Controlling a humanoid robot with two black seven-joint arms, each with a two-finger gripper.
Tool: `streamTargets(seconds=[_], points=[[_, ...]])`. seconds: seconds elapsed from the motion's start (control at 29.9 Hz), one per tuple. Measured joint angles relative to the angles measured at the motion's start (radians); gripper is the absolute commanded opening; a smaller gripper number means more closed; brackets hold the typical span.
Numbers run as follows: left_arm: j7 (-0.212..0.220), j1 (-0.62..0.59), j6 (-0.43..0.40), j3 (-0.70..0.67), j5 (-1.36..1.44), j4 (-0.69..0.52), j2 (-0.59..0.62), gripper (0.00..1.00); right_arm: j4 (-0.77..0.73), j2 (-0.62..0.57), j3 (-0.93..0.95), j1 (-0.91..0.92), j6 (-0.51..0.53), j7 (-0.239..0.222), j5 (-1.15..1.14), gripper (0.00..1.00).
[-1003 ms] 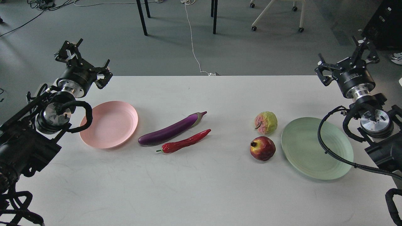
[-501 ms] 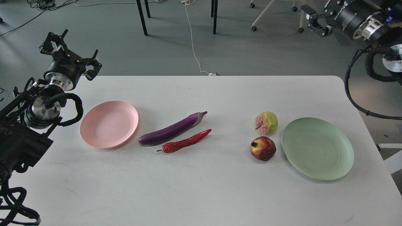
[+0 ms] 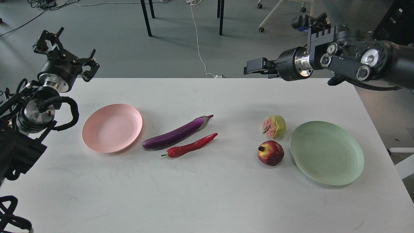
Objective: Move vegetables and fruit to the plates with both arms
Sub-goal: 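Raise the right gripper and move it over the green-yellow peach, then grasp the green-yellow peach with the right gripper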
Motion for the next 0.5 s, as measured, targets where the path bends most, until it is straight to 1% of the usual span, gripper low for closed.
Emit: streamTargets(seconds=[0.13,0.2,0.3,0.47,0.5], points=[[0.000,0.000,-0.001,-0.001,0.000,-0.010,0.004,0.98,-0.005,0.039,-0.147,-0.033,-0.058,0.011,-0.067,0.99],[0.000,0.000,-0.003,-0.001,0.000,-0.011,0.006,0.98,-0.007,0.056,-0.210,-0.048,-0.096,0.026,-0.103,0.98],[0.000,-0.001,-0.004,-0.001,0.002,-0.012,0.006,0.98,-0.018,0.068,-0.250,-0.063,-0.120,0.040,-0.124,0.97],[0.001,-0.001,-0.004,0.000,0.004,-0.012,0.003,0.98,-0.034,0.082,-0.266,-0.094,-0.124,0.043,-0.130,0.94],[0.001,-0.001,-0.004,0.000,0.004,-0.012,0.003,0.98,-0.040,0.083,-0.267,-0.102,-0.125,0.043,-0.130,0.92]])
